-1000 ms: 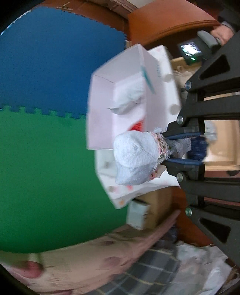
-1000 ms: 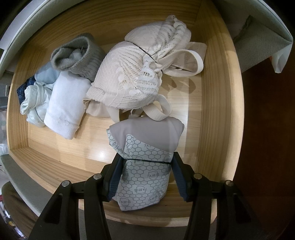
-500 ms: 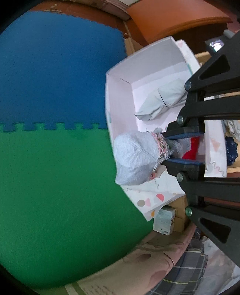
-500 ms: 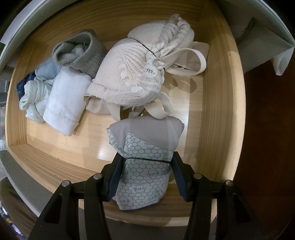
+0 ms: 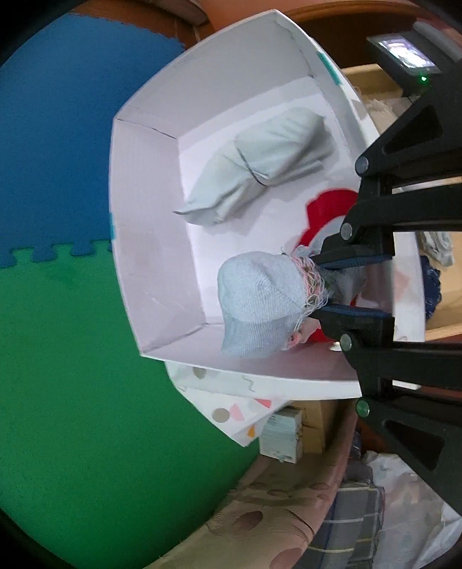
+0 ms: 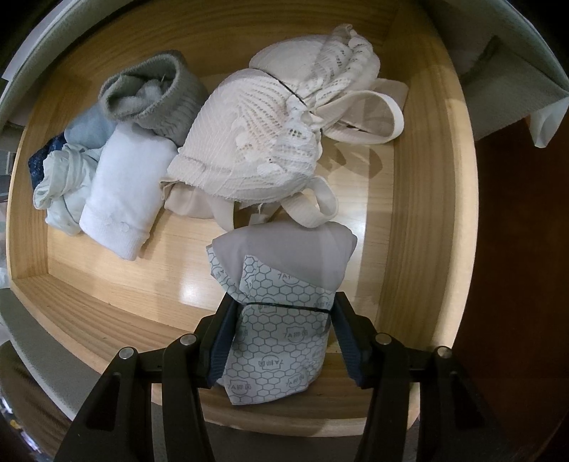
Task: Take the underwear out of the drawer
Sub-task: 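Carry the floral garment into the white box and open the left tool while right holds, then return the left tool over the drawer while the right tool holds the grey garment, then carry the grey hexagon-print garment into the white box and open the right tool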
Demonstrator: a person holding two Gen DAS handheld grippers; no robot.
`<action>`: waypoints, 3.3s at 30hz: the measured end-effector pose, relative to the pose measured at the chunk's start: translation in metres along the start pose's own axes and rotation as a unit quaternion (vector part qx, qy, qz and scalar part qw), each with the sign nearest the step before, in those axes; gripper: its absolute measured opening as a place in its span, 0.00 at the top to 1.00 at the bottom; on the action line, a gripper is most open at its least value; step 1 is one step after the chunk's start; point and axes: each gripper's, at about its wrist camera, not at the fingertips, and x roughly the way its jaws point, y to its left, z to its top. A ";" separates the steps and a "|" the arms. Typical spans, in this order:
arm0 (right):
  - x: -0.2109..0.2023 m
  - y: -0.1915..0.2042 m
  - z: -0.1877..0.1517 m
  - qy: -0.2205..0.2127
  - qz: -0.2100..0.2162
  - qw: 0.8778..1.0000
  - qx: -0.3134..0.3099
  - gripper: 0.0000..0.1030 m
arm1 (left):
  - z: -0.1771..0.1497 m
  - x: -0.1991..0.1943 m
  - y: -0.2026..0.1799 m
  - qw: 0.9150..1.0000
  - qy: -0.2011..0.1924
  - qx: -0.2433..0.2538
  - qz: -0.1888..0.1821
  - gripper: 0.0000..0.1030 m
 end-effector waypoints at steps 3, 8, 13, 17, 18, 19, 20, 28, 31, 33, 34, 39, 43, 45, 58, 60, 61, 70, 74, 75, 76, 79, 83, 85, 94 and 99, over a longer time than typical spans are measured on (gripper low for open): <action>0.002 0.002 0.000 0.001 -0.001 1.000 0.000 0.51 | -0.006 -0.002 0.008 0.999 0.011 -0.033 -0.009 0.83; 0.005 0.004 0.001 0.003 -0.005 1.000 -0.002 0.50 | -0.011 -0.010 0.008 0.999 0.025 -0.046 0.004 0.82; 0.006 0.005 0.002 0.005 -0.007 1.000 -0.003 0.50 | -0.011 -0.016 0.005 0.998 0.026 -0.049 0.018 0.78; 0.008 0.006 0.002 0.005 -0.007 1.000 -0.003 0.50 | -0.010 -0.017 0.007 0.998 0.025 -0.057 0.017 0.71; 0.008 0.006 0.002 0.005 -0.007 1.000 -0.003 0.50 | -0.009 -0.018 0.008 0.998 0.024 -0.060 0.013 0.71; 0.008 0.005 0.002 0.005 -0.007 1.000 -0.003 0.50 | -0.009 -0.020 0.010 0.998 0.022 -0.064 0.012 0.68; 0.008 0.005 0.002 0.005 -0.007 1.000 -0.003 0.50 | -0.008 -0.022 0.012 0.998 0.018 -0.065 0.010 0.65; 0.008 0.003 0.005 0.002 -0.005 1.000 0.006 0.52 | -0.008 -0.071 0.028 0.995 -0.047 -0.086 0.014 0.49; 0.006 0.000 0.006 0.000 -0.004 1.000 0.010 0.53 | -0.013 -0.088 0.032 0.994 -0.069 -0.088 0.019 0.48; 0.005 -0.002 0.007 -0.002 -0.006 1.000 0.013 0.53 | -0.018 -0.096 0.035 0.993 -0.077 -0.084 0.028 0.48; 0.004 -0.002 0.008 -0.005 -0.010 1.000 0.013 0.53 | -0.022 -0.099 0.036 0.993 -0.080 -0.084 0.033 0.48; 0.001 0.002 0.009 -0.010 -0.024 1.000 0.011 0.53 | -0.053 -0.106 0.045 0.993 -0.081 -0.078 0.045 0.48; -0.001 0.001 0.011 -0.015 -0.025 0.999 0.018 0.54 | -0.091 -0.095 0.053 0.993 -0.065 -0.086 0.056 0.48; -0.005 0.000 0.012 -0.023 -0.027 0.999 0.021 0.54 | -0.110 -0.083 0.058 0.992 -0.050 -0.098 0.058 0.48; -0.052 -0.011 0.009 -0.071 0.000 0.997 0.043 0.54 | -0.202 0.006 0.054 0.985 0.056 -0.150 0.059 0.48; -0.064 -0.012 0.009 -0.082 0.005 0.996 0.044 0.54 | -0.207 0.012 0.048 0.986 0.061 -0.144 0.057 0.48; -0.071 -0.013 0.010 -0.087 0.008 0.995 0.043 0.54 | -0.211 0.014 0.044 0.987 0.060 -0.140 0.056 0.48; -0.123 -0.022 0.004 -0.127 0.024 0.991 0.045 0.54 | -0.216 0.015 0.032 0.990 0.047 -0.125 0.045 0.48; -0.148 -0.019 -0.003 -0.145 0.024 0.988 0.039 0.54 | -0.215 0.013 0.032 0.990 0.042 -0.124 0.047 0.48; -0.154 -0.020 -0.003 -0.151 0.024 0.988 0.035 0.54 | -0.215 0.013 0.032 0.990 0.040 -0.125 0.046 0.48; -0.162 -0.016 -0.004 -0.157 0.022 0.987 0.031 0.54 | -0.215 0.013 0.032 0.990 0.039 -0.126 0.044 0.48; -0.192 -0.014 -0.003 -0.177 0.017 0.984 0.021 0.54 | -0.216 0.014 0.034 0.990 0.042 -0.129 0.042 0.48; -0.235 -0.010 0.004 -0.206 0.007 0.979 0.007 0.54 | -0.216 0.015 0.035 0.989 0.045 -0.134 0.042 0.48; -0.256 -0.006 0.016 -0.220 0.005 0.976 0.004 0.54 | -0.216 0.017 0.036 0.989 0.047 -0.136 0.042 0.48; -0.285 0.016 0.099 -0.245 -0.007 0.969 0.013 0.54 | -0.217 0.019 0.039 0.988 0.051 -0.141 0.039 0.48; -0.266 0.023 0.143 -0.221 -0.027 0.975 0.015 0.54 | -0.217 0.023 0.041 0.987 0.059 -0.145 0.032 0.48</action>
